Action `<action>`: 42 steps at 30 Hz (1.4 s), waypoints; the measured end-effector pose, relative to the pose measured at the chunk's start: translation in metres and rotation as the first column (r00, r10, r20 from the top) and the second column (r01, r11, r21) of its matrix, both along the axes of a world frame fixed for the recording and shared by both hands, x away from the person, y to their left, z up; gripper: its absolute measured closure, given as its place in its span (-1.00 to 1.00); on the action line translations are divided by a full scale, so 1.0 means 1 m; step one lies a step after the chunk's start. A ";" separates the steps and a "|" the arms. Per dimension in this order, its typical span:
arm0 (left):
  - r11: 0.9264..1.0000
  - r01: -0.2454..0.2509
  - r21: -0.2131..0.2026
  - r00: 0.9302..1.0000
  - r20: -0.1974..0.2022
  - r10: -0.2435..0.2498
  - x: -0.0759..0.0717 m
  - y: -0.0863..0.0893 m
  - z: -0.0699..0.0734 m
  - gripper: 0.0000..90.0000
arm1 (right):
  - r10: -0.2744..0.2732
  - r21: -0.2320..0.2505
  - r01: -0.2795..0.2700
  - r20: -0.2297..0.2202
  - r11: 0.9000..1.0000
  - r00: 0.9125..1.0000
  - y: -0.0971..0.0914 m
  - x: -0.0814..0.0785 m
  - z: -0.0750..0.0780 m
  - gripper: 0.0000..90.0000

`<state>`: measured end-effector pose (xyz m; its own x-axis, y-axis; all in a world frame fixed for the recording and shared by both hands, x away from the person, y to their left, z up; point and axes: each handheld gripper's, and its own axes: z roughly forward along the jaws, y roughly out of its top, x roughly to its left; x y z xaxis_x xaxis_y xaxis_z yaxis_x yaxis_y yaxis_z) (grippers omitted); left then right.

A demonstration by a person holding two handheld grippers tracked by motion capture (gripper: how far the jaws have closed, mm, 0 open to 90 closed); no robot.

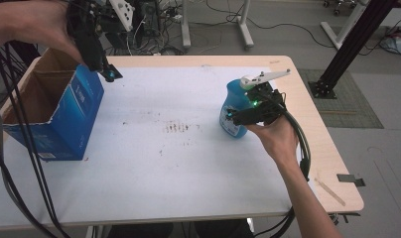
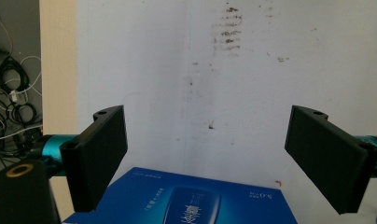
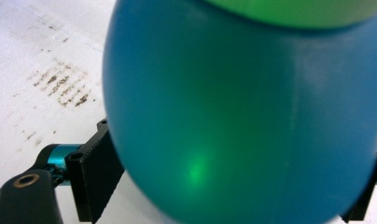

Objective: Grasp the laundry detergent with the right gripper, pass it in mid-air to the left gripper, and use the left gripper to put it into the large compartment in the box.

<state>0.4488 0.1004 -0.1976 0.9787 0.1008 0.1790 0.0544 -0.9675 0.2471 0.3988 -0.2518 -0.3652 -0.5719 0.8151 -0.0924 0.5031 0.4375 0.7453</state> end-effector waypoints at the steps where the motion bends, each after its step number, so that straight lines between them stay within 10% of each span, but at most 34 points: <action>1: 1.000 -0.002 -0.001 1.000 0.000 0.002 0.000 0.000 0.000 -0.71 | -0.001 0.002 0.001 0.003 1.000 1.000 0.000 0.000 0.000 -0.74; 42: 1.000 -0.006 -0.006 1.000 0.007 0.006 -0.002 0.000 0.001 -0.71 | -0.010 0.058 0.008 0.023 0.998 1.000 -0.002 -0.001 -0.007 -0.45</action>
